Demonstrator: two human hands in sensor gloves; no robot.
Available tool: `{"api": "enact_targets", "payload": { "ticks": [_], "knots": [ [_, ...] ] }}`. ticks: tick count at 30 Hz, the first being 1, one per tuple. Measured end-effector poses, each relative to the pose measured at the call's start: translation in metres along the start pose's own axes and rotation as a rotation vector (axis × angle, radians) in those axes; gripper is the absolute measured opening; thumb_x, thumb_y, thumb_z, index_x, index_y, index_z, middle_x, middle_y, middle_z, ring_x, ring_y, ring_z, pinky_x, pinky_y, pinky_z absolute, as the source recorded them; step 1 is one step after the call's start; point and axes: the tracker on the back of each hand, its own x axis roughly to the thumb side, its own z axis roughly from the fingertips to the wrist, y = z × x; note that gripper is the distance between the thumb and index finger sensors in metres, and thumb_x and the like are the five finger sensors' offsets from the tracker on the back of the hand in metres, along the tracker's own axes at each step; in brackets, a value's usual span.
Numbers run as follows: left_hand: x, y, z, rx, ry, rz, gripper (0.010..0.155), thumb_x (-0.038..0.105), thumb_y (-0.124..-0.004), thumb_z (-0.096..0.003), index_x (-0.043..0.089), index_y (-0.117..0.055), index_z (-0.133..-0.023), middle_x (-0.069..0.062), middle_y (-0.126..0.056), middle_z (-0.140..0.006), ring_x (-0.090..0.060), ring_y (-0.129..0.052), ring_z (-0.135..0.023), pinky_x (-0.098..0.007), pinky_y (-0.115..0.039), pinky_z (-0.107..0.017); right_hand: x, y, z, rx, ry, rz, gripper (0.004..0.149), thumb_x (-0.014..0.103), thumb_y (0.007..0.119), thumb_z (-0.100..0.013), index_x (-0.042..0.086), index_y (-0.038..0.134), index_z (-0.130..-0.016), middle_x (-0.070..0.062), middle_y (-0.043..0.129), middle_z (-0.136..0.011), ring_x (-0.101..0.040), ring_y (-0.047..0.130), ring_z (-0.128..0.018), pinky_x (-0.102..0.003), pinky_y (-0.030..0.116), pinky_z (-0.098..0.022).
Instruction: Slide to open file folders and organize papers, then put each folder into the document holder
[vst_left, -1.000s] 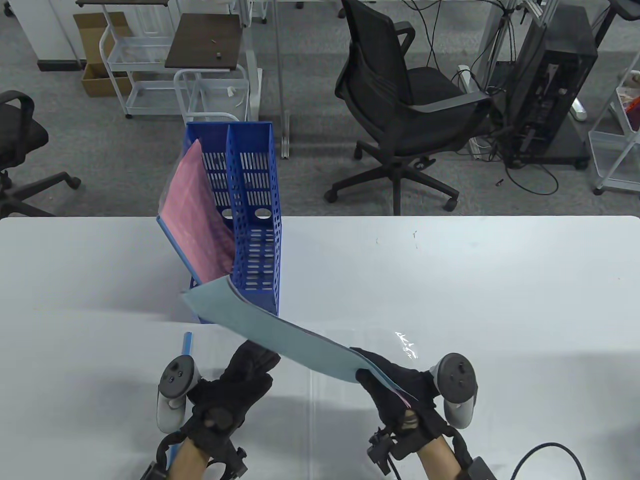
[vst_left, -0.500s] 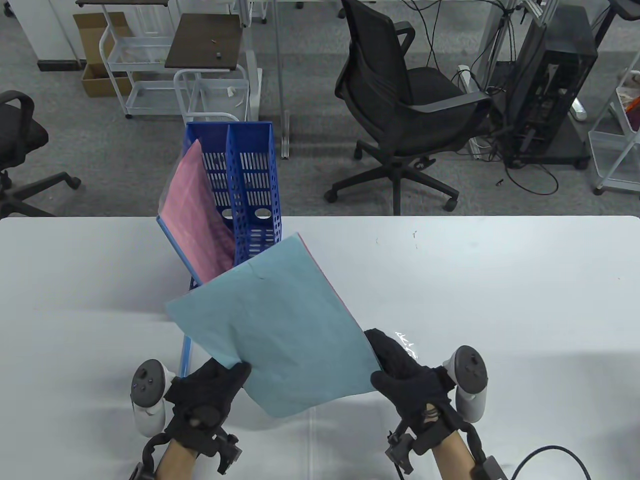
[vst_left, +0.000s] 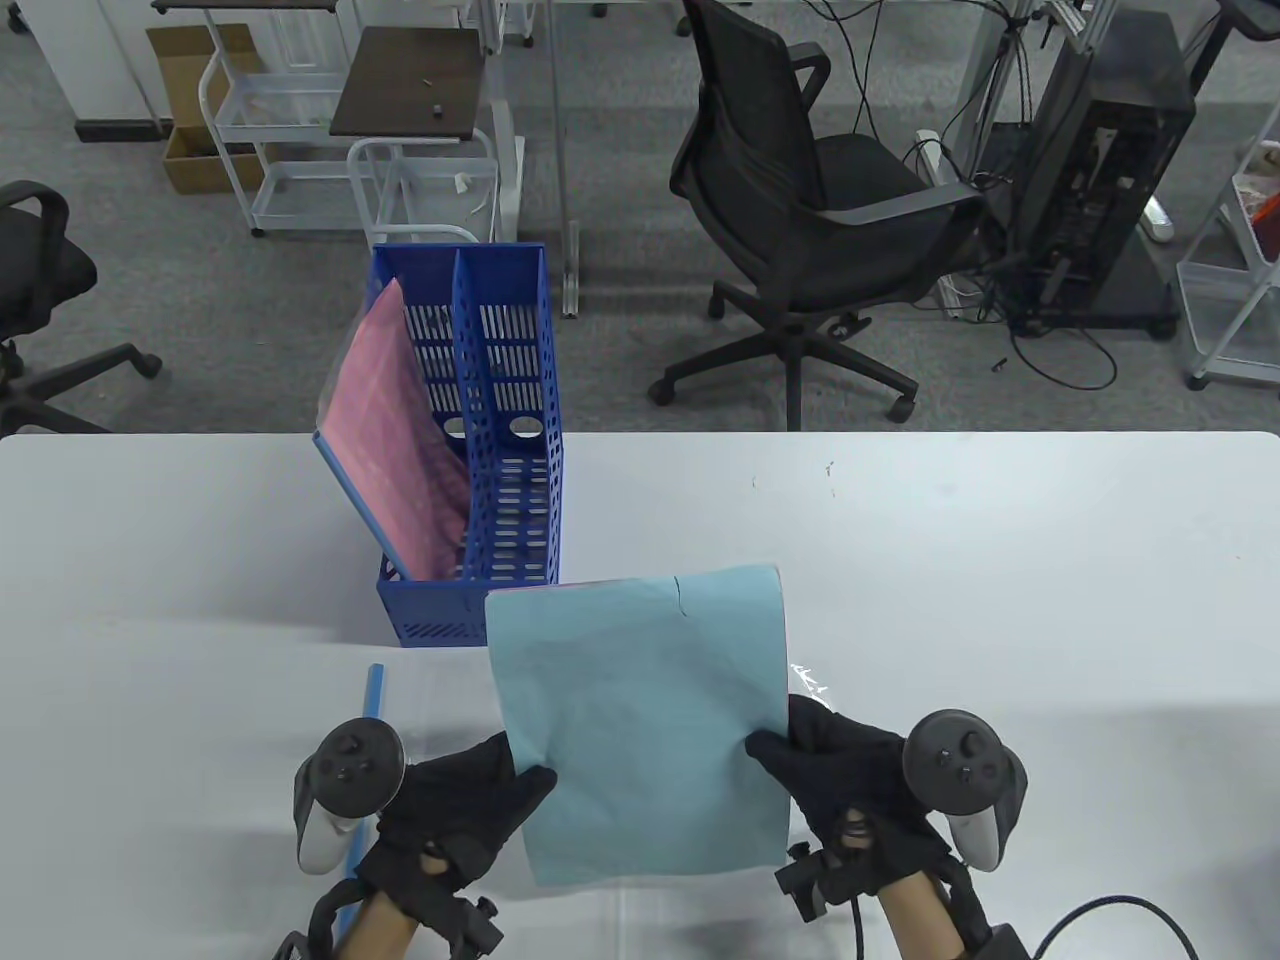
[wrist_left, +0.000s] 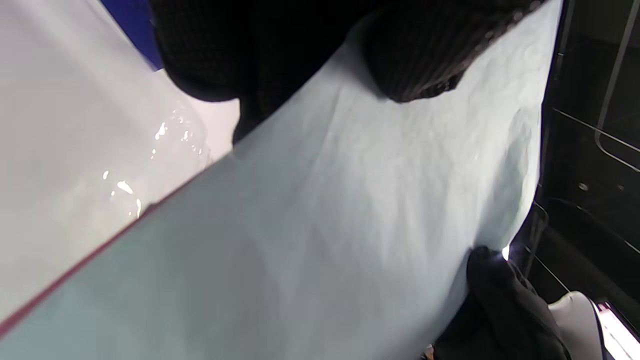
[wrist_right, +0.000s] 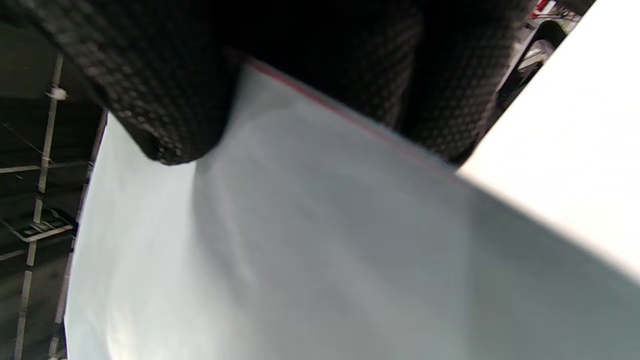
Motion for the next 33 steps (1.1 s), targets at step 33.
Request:
{"api": "enact_targets", "payload": {
  "ticks": [33],
  "knots": [
    [0.003,0.008,0.009,0.246,0.335,-0.700,0.065,0.048,-0.082,-0.0458,0.021,-0.074,-0.104,-0.011,-0.087,-0.099,-0.035,-0.099,-0.081,-0.054,-0.078,-0.065,-0.116,-0.020,-0.007,0.279,0.691,0.022,0.044,0.038,0.090,-0.036,0.014,0.092,-0.073,0.000,0.109,-0.052,-0.014,0.110,-0.031,-0.038,0.092,-0.044]
  ]
}}
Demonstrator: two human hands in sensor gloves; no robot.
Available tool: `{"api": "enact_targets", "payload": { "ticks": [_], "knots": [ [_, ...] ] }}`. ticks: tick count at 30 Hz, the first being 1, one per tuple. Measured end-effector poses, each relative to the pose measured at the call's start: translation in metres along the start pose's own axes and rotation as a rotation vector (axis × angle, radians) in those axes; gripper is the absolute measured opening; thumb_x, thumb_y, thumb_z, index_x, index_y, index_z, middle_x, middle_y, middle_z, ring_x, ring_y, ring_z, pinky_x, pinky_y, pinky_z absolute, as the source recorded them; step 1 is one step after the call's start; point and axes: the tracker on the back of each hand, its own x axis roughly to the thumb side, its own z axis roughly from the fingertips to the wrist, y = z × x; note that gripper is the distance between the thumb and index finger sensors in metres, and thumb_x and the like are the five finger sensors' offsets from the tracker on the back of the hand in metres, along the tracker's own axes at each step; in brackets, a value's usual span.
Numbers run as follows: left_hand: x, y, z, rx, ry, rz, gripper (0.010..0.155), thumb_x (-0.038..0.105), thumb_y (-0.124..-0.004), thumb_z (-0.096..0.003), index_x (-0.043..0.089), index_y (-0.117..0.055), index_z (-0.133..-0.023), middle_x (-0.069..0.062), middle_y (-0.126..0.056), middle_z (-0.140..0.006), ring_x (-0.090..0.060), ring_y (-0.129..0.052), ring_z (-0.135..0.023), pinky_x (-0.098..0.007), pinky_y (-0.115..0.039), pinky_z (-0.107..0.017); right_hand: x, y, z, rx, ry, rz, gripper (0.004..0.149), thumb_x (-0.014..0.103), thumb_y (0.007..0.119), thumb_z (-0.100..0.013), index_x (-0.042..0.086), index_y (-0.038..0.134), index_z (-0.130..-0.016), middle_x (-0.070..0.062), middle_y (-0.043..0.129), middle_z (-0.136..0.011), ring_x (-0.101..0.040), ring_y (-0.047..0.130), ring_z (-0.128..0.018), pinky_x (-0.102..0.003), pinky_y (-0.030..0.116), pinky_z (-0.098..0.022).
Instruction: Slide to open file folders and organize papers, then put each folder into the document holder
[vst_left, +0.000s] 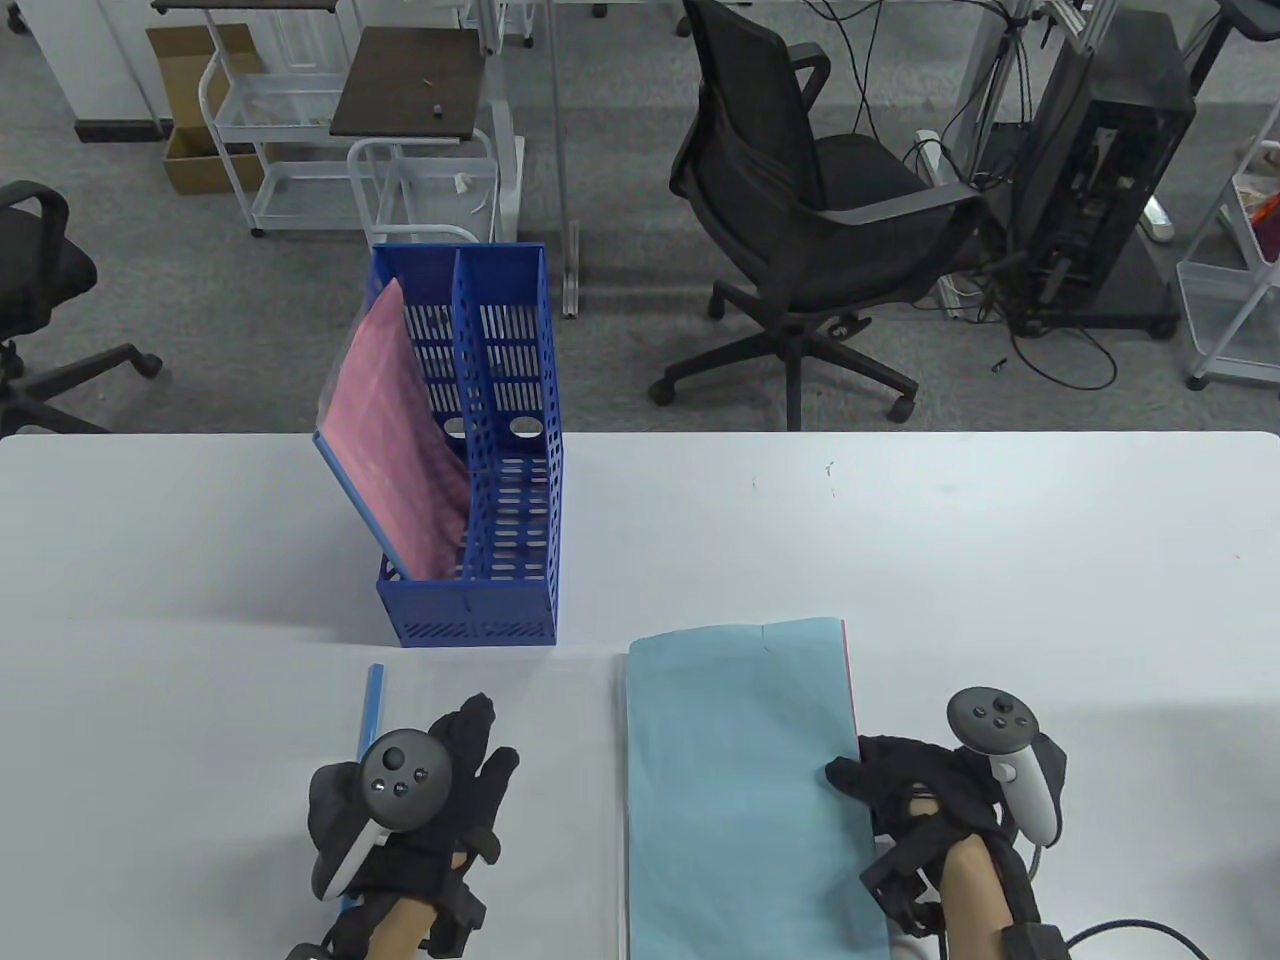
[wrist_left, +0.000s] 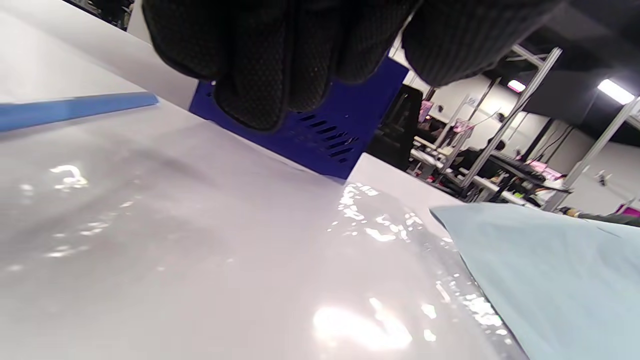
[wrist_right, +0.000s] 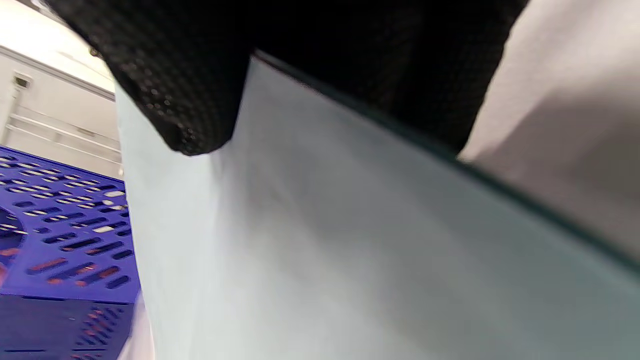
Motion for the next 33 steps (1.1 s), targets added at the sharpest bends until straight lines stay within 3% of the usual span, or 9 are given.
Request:
{"api": "enact_targets", "payload": {
  "ticks": [15,19,26,28,30,33],
  "knots": [
    [-0.011,-0.008,-0.007,-0.141,0.193,-0.151,0.069,0.051,-0.082,-0.0460,0.016,-0.074,-0.105,-0.018,-0.087,-0.098,-0.041,-0.100,-0.079,-0.057,-0.078,-0.062,0.005,0.005,0.000,-0.001,0.009,0.110,0.048,0.039,0.089,-0.036,0.014,0.089,-0.077,0.000,0.107,-0.056,-0.015,0.110,-0.035,-0.039,0.090,-0.048],
    [-0.014,-0.010,-0.009,-0.155,0.224,-0.177,0.069,0.051,-0.082,-0.0459,0.016,-0.075,-0.105,-0.019,-0.087,-0.098,-0.042,-0.100,-0.079,-0.058,-0.079,-0.061,0.009,0.007,0.004,-0.044,0.022,0.177,0.052,0.042,0.090,-0.036,0.013,0.087,-0.079,-0.001,0.106,-0.059,-0.017,0.109,-0.038,-0.041,0.088,-0.049],
    [-0.014,-0.009,-0.009,-0.162,0.255,-0.213,0.070,0.052,-0.082,-0.0456,0.016,-0.075,-0.105,-0.020,-0.087,-0.099,-0.043,-0.100,-0.079,-0.059,-0.079,-0.060,0.029,0.014,0.026,-0.314,0.061,0.576,0.077,0.054,0.089,-0.034,0.014,0.070,-0.096,-0.005,0.095,-0.080,-0.024,0.104,-0.056,-0.048,0.080,-0.058],
    [-0.014,-0.010,-0.009,-0.161,0.268,-0.234,0.070,0.052,-0.082,-0.0456,0.016,-0.075,-0.105,-0.020,-0.087,-0.099,-0.043,-0.100,-0.079,-0.059,-0.079,-0.060,0.032,0.023,0.024,-0.298,0.031,0.668,0.083,0.056,0.088,-0.033,0.024,0.058,-0.103,-0.006,0.085,-0.093,-0.028,0.100,-0.064,-0.052,0.077,-0.062],
    [-0.015,-0.011,-0.009,-0.157,0.282,-0.253,0.070,0.052,-0.082,-0.0455,0.016,-0.076,-0.105,-0.020,-0.087,-0.099,-0.043,-0.100,-0.077,-0.059,-0.080,-0.059,0.034,0.032,0.023,-0.261,0.029,0.716,0.082,0.057,0.088,-0.032,0.034,0.054,-0.104,-0.006,0.075,-0.100,-0.030,0.094,-0.068,-0.054,0.072,-0.065],
    [-0.016,-0.013,-0.010,-0.164,0.289,-0.260,0.070,0.053,-0.082,-0.0455,0.015,-0.076,-0.105,-0.021,-0.087,-0.099,-0.042,-0.101,-0.076,-0.058,-0.080,-0.058,0.038,0.041,0.023,-0.246,0.029,0.797,0.082,0.060,0.088,-0.031,0.040,0.053,-0.104,-0.008,0.065,-0.108,-0.031,0.090,-0.072,-0.056,0.070,-0.066]
  ]
}}
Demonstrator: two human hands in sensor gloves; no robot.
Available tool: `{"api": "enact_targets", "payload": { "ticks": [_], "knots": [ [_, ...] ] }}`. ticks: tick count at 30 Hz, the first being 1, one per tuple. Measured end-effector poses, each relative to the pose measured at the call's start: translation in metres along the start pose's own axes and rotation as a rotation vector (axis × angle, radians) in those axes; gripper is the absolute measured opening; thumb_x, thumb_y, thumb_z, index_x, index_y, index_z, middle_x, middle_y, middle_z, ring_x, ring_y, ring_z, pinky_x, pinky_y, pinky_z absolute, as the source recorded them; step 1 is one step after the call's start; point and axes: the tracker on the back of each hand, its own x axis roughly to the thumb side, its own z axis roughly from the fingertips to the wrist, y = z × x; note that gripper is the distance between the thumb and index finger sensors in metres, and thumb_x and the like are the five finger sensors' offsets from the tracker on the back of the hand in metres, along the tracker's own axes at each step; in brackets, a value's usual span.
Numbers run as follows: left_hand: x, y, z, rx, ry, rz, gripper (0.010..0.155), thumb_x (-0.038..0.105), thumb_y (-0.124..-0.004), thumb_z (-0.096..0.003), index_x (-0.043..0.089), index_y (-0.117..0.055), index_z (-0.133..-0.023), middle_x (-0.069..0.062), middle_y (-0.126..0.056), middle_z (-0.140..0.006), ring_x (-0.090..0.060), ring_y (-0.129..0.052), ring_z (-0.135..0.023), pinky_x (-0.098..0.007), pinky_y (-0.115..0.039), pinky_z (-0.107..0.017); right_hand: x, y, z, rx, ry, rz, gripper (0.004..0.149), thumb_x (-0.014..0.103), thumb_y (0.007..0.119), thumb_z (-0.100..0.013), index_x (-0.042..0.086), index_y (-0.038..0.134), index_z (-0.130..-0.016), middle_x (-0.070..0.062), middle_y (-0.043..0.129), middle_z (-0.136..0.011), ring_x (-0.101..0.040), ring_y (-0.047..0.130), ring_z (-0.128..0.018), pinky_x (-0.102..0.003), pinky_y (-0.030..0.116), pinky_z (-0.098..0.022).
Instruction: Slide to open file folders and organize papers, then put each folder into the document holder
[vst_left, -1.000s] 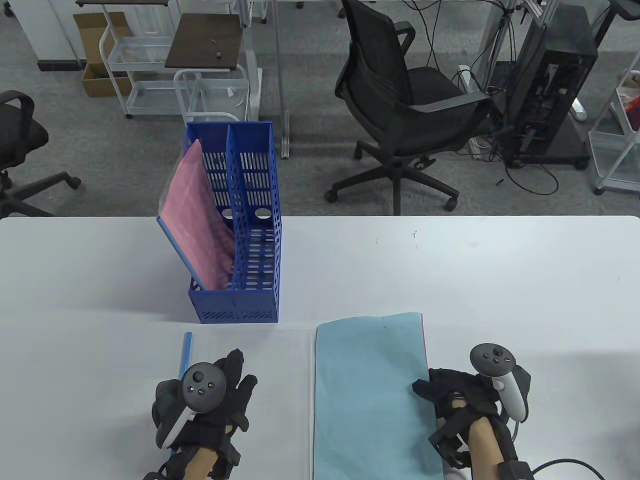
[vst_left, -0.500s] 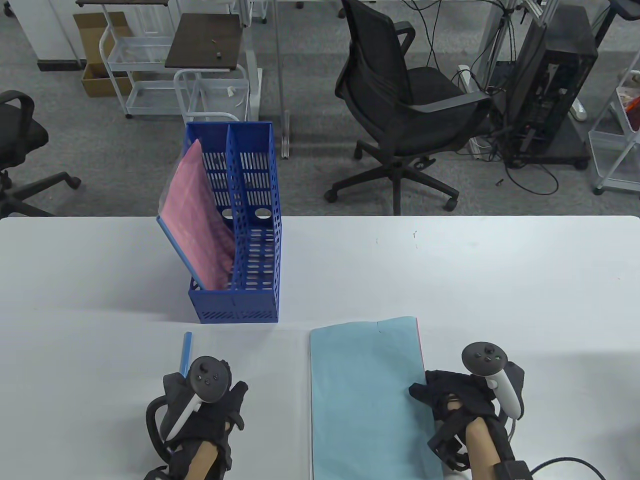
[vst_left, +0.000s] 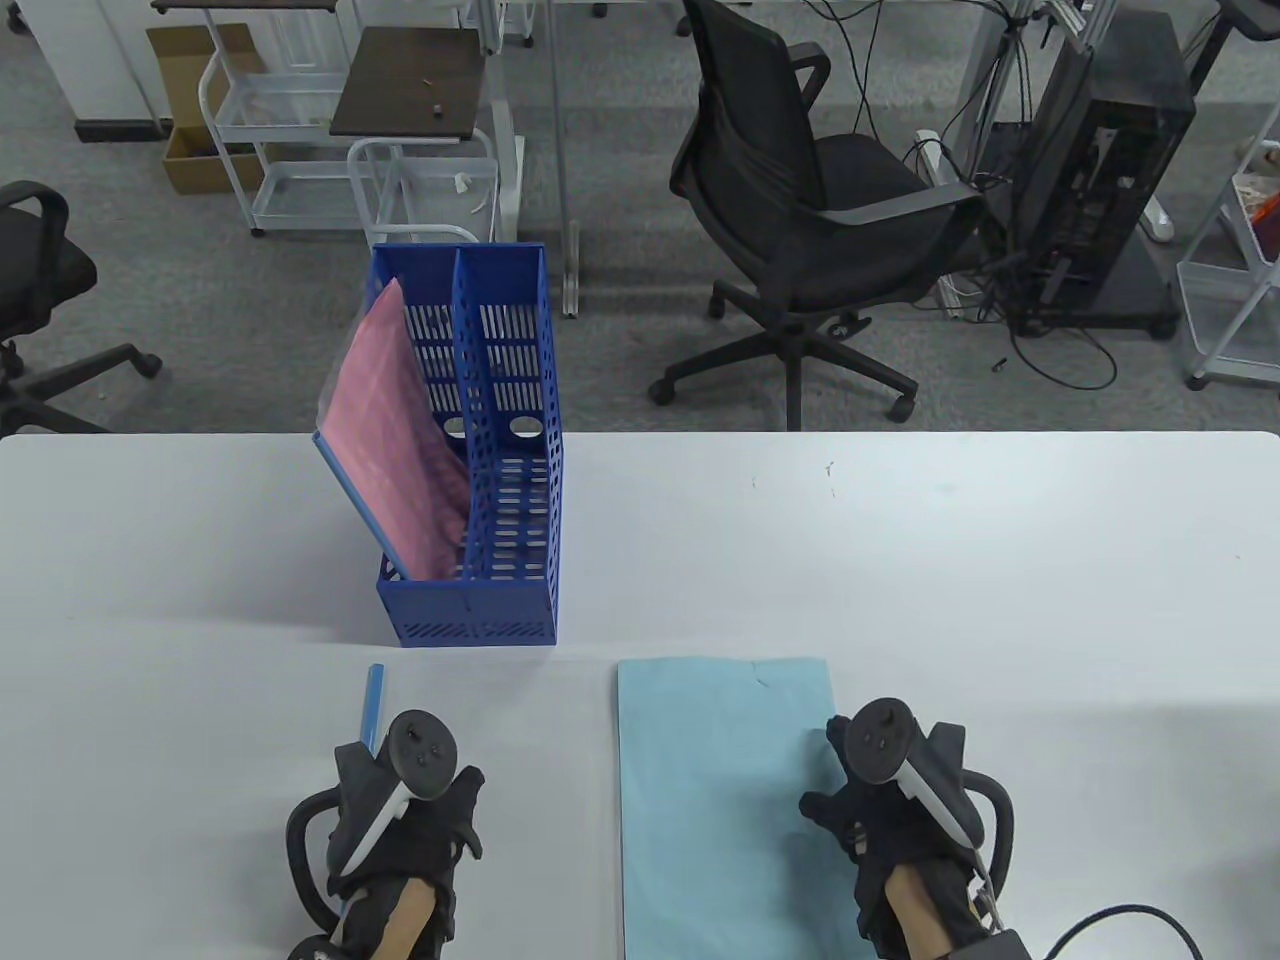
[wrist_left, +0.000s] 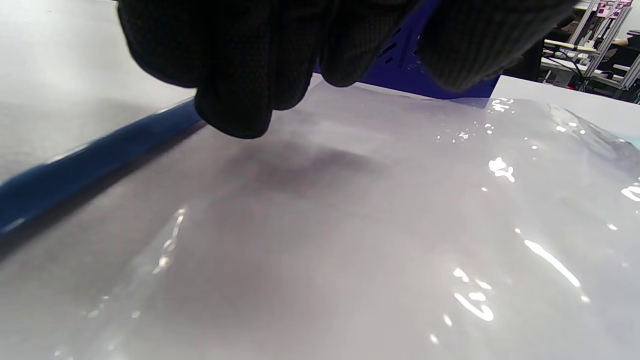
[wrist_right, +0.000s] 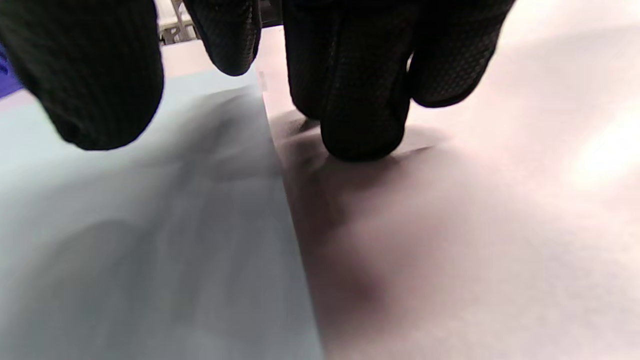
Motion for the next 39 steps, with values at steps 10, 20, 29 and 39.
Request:
{"api": "enact_targets", "payload": {
  "ticks": [10,20,29,39],
  "knots": [
    [0.003,-0.005,-0.004,-0.034,-0.006,-0.026,0.071,0.054,-0.082,-0.0445,0.017,-0.077,-0.105,-0.022,-0.087,-0.099,-0.044,-0.099,-0.076,-0.059,-0.079,-0.059,0.024,0.011,0.003,0.003,0.012,0.224,0.080,0.058,0.088,-0.032,0.039,0.056,-0.103,-0.011,0.055,-0.112,-0.032,0.085,-0.075,-0.057,0.068,-0.068],
    [0.001,-0.005,-0.006,-0.062,-0.032,0.014,0.072,0.055,-0.082,-0.0436,0.018,-0.077,-0.105,-0.023,-0.086,-0.099,-0.044,-0.098,-0.076,-0.059,-0.078,-0.060,0.025,0.011,0.003,0.012,0.013,0.233,0.080,0.057,0.088,-0.033,0.038,0.056,-0.103,-0.012,0.054,-0.113,-0.033,0.085,-0.075,-0.058,0.068,-0.068],
    [0.010,-0.009,-0.003,-0.114,-0.121,0.073,0.072,0.056,-0.079,-0.0447,0.019,-0.074,-0.106,-0.022,-0.084,-0.100,-0.043,-0.097,-0.077,-0.058,-0.079,-0.060,0.026,0.010,0.002,0.015,0.010,0.237,0.080,0.056,0.088,-0.033,0.038,0.055,-0.104,-0.012,0.054,-0.112,-0.033,0.085,-0.075,-0.058,0.067,-0.068],
    [0.050,-0.038,0.007,-0.320,-0.488,0.419,0.073,0.057,-0.073,-0.0477,0.022,-0.059,-0.110,-0.013,-0.070,-0.110,-0.036,-0.087,-0.091,-0.054,-0.071,-0.070,0.027,0.010,0.002,0.012,0.002,0.244,0.080,0.056,0.088,-0.033,0.037,0.056,-0.104,-0.013,0.055,-0.112,-0.032,0.085,-0.075,-0.057,0.067,-0.068]
  ]
}}
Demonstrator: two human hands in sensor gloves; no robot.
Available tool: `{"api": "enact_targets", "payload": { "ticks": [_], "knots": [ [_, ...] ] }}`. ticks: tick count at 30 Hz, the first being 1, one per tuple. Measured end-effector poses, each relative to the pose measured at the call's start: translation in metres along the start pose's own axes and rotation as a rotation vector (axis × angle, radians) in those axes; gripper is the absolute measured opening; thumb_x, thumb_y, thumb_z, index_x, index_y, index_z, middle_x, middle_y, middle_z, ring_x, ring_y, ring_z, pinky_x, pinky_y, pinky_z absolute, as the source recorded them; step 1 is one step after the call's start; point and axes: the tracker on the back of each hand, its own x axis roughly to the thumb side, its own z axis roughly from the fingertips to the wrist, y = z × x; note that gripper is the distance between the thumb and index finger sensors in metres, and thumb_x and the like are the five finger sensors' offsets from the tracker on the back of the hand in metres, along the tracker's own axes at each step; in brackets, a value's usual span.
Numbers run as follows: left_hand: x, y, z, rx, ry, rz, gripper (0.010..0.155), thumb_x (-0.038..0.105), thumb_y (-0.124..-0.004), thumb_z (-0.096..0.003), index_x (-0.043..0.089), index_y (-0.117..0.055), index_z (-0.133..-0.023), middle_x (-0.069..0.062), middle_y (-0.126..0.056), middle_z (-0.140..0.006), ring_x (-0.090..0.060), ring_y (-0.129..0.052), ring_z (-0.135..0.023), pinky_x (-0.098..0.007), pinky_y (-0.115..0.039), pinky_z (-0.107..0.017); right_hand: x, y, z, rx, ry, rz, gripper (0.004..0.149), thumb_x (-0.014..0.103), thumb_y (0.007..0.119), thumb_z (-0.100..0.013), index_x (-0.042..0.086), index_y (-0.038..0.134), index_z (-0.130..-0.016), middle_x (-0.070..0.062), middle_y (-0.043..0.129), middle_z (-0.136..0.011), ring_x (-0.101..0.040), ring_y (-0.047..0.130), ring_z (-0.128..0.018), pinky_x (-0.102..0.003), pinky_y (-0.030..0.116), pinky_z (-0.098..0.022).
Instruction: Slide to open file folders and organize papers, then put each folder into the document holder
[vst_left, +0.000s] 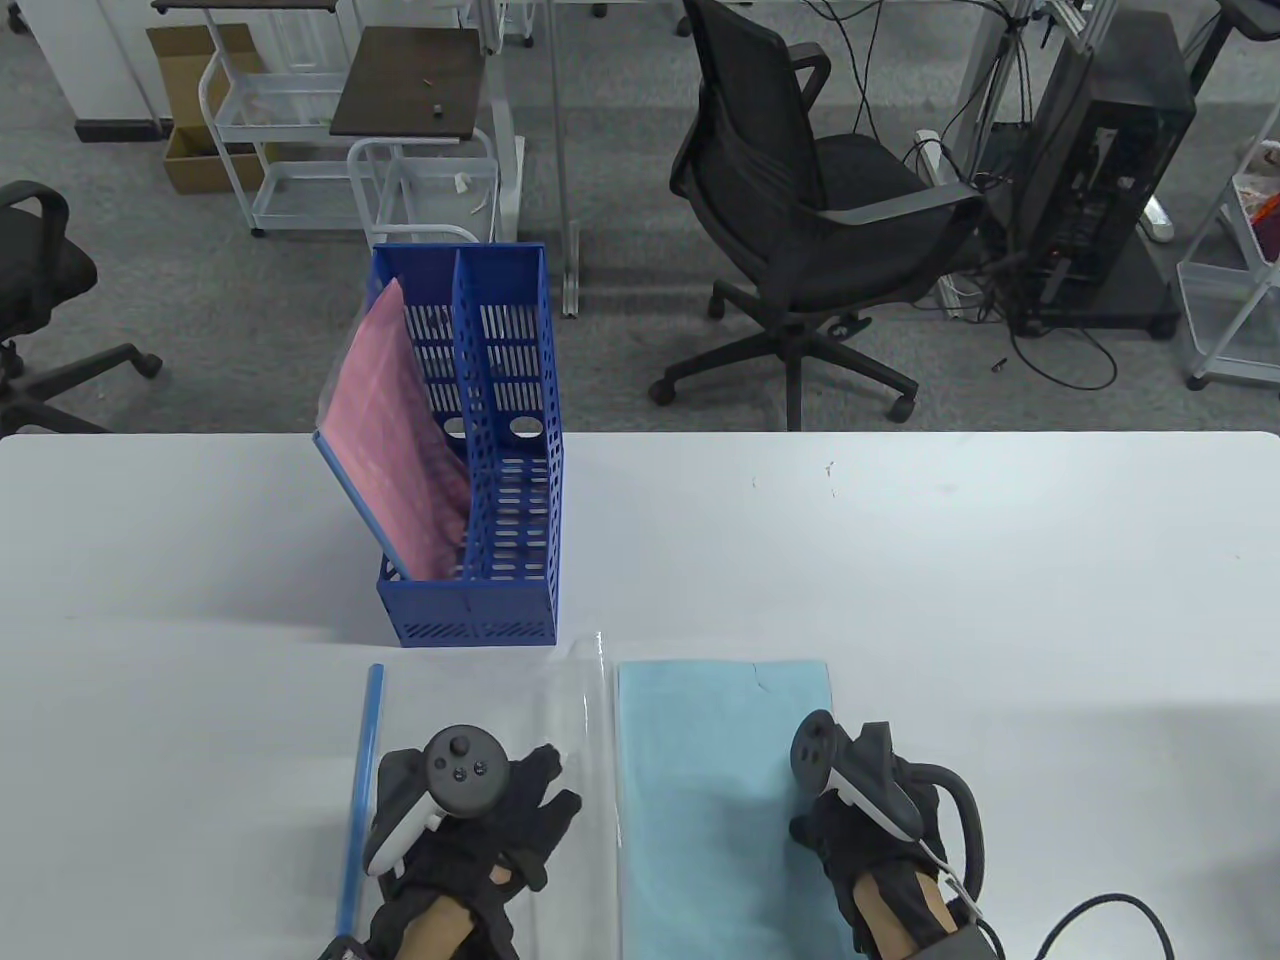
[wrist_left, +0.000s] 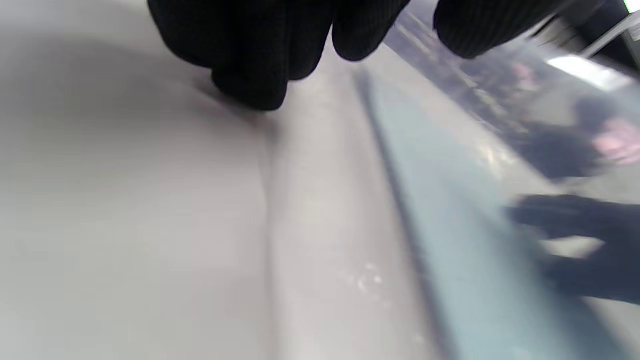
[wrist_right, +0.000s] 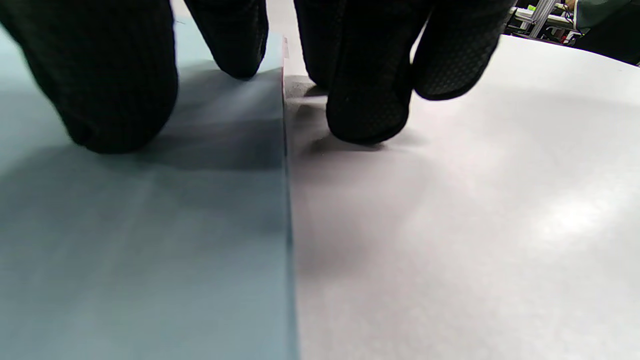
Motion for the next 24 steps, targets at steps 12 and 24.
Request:
{"api": "enact_targets", "payload": {
  "ticks": [12,24],
  "knots": [
    [0.008,-0.011,-0.004,0.154,0.014,0.147,0.070,0.045,-0.078,-0.0481,0.018,-0.059,-0.110,-0.015,-0.052,-0.116,-0.036,-0.079,-0.097,-0.053,-0.068,-0.072,0.001,0.001,0.000,-0.009,-0.006,0.000,0.080,0.057,0.087,-0.032,0.037,0.056,-0.104,-0.012,0.055,-0.111,-0.032,0.085,-0.075,-0.057,0.067,-0.068],
    [0.051,-0.040,-0.047,0.174,0.267,-0.249,0.068,0.038,-0.085,-0.0446,0.011,-0.067,-0.104,-0.011,-0.050,-0.114,-0.039,-0.060,-0.096,-0.050,-0.064,-0.071,0.006,0.002,0.000,-0.054,-0.016,0.021,0.080,0.057,0.085,-0.031,0.036,0.057,-0.103,-0.011,0.058,-0.110,-0.030,0.086,-0.073,-0.055,0.068,-0.068]
  ]
}}
